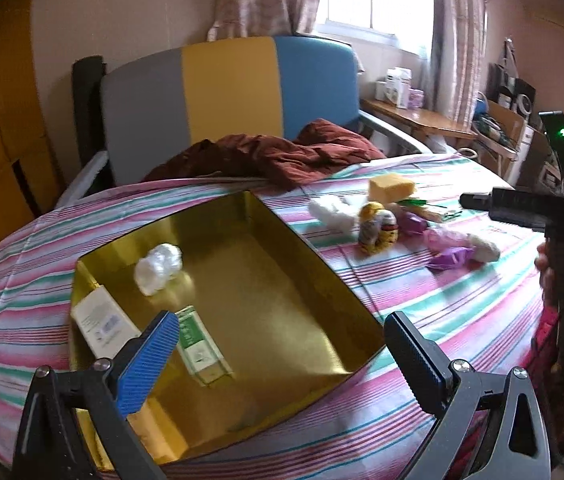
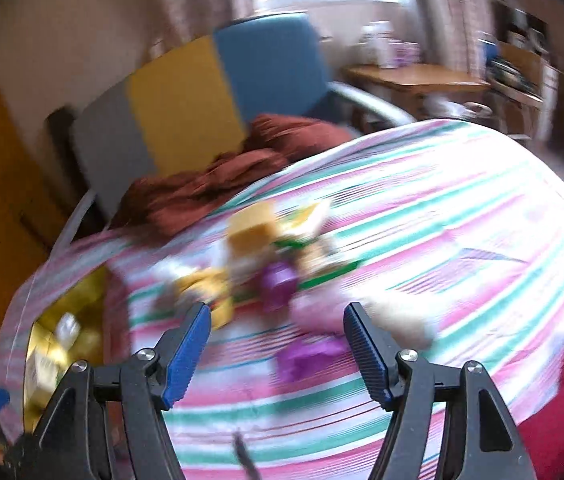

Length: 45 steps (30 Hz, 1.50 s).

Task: Organize objects
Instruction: 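Grasp the purple snack packet with the left tool while the right tool grasps the knitted sleeve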

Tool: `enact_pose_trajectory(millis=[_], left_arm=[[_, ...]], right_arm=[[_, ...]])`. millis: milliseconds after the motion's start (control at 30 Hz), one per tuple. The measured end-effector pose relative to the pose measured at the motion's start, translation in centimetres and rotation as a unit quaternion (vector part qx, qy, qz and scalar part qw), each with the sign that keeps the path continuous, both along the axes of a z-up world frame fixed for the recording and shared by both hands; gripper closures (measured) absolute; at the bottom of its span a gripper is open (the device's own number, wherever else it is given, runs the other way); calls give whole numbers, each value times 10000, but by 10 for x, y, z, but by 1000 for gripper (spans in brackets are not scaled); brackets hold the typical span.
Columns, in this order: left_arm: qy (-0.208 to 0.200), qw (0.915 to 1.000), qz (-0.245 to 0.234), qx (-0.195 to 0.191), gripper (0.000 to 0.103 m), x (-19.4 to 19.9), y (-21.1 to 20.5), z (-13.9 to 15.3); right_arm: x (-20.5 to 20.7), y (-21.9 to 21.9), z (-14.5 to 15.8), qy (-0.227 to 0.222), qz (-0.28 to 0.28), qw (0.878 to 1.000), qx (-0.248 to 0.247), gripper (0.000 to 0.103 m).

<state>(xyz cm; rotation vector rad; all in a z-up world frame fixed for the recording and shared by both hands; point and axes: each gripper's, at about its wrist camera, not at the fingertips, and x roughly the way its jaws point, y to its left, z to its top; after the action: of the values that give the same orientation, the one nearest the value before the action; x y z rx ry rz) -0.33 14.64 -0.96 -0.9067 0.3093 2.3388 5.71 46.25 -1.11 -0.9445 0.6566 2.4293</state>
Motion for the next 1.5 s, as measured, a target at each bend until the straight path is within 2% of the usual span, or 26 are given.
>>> enact_pose_trajectory(millis=[167,333,433,633,700,800,900,1200,1400,1467,1500], left_arm=[[-361,9990,-249,-7,0,-3,21,-7],[-243,9976,-636,-145,0,6,50,-5],[-186,9954,-911,-233,0,9,73,-4],[-359,9888,-1423,-282,1,11,124,-13],[-425,9865,-1551,-301,3,10,141,-18],[-681,9826,-1703,-293,13,5,163,-27],[-887,9795,-1793,-236,14,0,181,-34],[-1195,9703,-2081,-293,17,-17,231,-57],[-1605,9609,-2223,-374,33,-29,261,-80],[-1720,9580,-2256,-407,42,-31,268,-87],[-1779,9562,-2286,-416,42,-31,271,-91]], right_arm=[[20,50,-10,29,-769,9966,-296,31],[33,76,-33,232,-1120,9872,-1114,30],[36,77,-33,408,-1091,9859,-1201,29],[38,78,-36,612,-975,9824,-1470,29],[40,79,-36,664,-945,9814,-1532,28],[39,80,-38,702,-903,9803,-1609,28],[39,81,-39,704,-920,9793,-1660,28],[38,92,-57,220,-1414,9705,-1938,28],[35,99,-69,-86,-1566,9656,-2076,28],[31,100,-72,-214,-1546,9651,-2105,28],[28,101,-75,-342,-1550,9649,-2093,28]])
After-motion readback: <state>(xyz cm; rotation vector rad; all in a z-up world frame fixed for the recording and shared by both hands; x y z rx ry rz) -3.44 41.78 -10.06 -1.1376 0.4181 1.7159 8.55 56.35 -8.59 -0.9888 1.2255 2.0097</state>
